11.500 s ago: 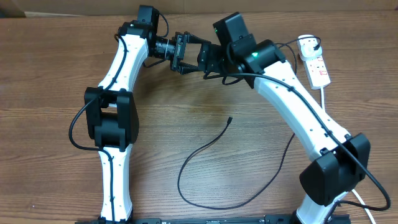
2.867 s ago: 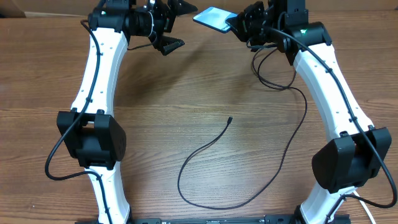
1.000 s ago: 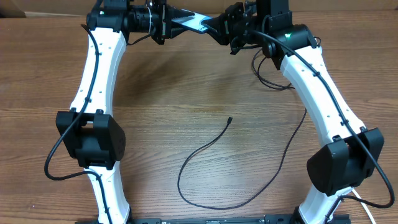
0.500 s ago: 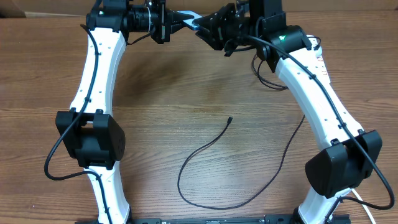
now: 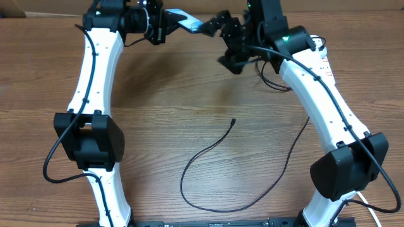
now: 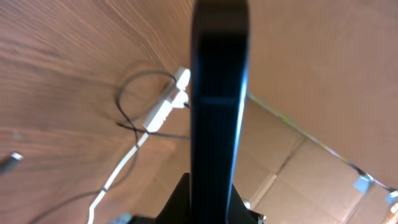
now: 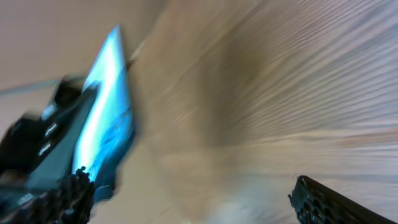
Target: Plug charger to phone and switch on socket
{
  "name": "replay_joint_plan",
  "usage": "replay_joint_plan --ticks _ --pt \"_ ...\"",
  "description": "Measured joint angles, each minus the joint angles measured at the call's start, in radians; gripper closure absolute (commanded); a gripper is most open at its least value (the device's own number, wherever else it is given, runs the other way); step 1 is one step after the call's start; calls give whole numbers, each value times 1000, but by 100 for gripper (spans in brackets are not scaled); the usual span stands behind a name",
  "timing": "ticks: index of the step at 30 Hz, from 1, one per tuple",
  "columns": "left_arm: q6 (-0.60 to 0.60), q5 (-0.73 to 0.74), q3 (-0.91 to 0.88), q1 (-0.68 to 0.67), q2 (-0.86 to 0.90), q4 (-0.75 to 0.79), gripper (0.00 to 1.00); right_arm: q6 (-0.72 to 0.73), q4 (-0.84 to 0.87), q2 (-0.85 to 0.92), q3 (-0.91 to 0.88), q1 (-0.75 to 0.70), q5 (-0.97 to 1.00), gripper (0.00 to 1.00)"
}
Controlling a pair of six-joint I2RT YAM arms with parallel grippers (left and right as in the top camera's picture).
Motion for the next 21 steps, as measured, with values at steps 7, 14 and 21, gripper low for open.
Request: replay_joint_plan --ticks 7,14,21 --pt "185 -134 0 54 0 -111 96 -180 -166 0 0 -79 210 0" --pt "483 -341 0 47 0 -175 96 -319 -323 -1 0 -95 449 0" --pt "767 -404 0 -4 0 -183 96 -351 -329 -3 -21 -95 558 0"
